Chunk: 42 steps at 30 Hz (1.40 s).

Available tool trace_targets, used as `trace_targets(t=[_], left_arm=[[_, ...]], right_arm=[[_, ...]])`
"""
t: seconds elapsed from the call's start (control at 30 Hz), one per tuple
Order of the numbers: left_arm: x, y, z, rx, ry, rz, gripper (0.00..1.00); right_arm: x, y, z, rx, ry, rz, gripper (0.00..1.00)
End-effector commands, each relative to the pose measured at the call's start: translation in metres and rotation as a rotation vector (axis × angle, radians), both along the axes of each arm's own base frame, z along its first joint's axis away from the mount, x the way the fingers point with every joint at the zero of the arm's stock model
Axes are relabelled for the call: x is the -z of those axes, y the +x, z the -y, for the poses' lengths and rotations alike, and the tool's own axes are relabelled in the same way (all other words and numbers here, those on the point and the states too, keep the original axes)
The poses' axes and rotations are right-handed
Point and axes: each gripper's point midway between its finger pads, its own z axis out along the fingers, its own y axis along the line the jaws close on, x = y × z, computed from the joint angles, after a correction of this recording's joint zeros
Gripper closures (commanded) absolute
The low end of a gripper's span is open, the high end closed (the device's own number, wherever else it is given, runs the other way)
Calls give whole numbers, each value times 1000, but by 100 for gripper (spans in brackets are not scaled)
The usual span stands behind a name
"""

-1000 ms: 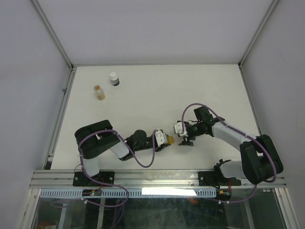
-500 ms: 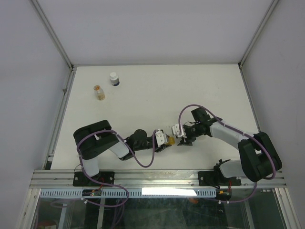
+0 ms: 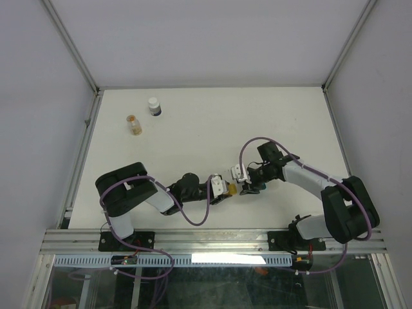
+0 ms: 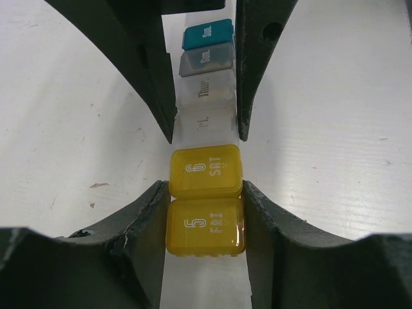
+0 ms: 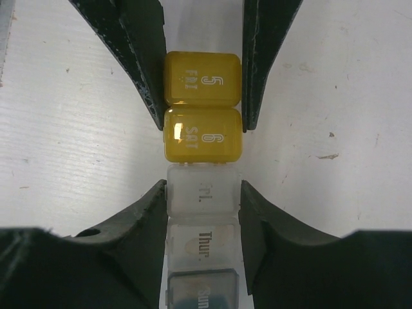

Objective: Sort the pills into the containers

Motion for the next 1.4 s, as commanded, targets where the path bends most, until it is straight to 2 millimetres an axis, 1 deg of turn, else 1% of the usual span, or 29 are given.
trace_targets(t=[0.0, 0.23, 0.4, 0.43, 0.47, 0.57, 0.6, 0.67, 0.77, 0.97, 1.07, 1.13, 1.37], left_arm=[[-24, 3, 10, 47, -34, 73, 91], [-14, 0, 8, 69, 24, 61, 93], [-12, -3, 8, 87, 36, 53, 93], [-11, -4, 9, 89, 38, 52, 93], [-10, -4, 9, 89, 41, 50, 93], [-11, -4, 9, 95, 38, 49, 93], [-11, -4, 9, 96, 38, 48, 93], [-11, -5, 9, 99, 37, 46, 93], [-10, -6, 10, 102, 41, 39, 93], [-8, -6, 9, 99, 44, 30, 93], [-9, -6, 10, 100, 44, 29, 93], [-9, -6, 10, 100, 44, 28, 93], [-8, -5, 10, 97, 49, 29, 93]], right_arm=[[-23, 0, -14, -28, 57, -52, 86], [-20, -7, -13, -28, 28, -175, 87], [-18, -2, -12, 13, 18, -206, 85], [-18, 1, -12, 28, 15, -204, 84], [-16, 3, -11, 42, 10, -204, 80], [-13, 9, -9, 80, -2, -190, 63], [-12, 11, -9, 91, -3, -184, 59], [-13, 14, -9, 106, -1, -174, 55], [-16, 17, -9, 117, 4, -163, 51], [-30, 21, -8, 140, 41, -138, 43], [-32, 22, -7, 150, 50, -130, 42], [-32, 27, -6, 174, 44, -118, 44], [-28, 45, -6, 292, 29, -123, 53]])
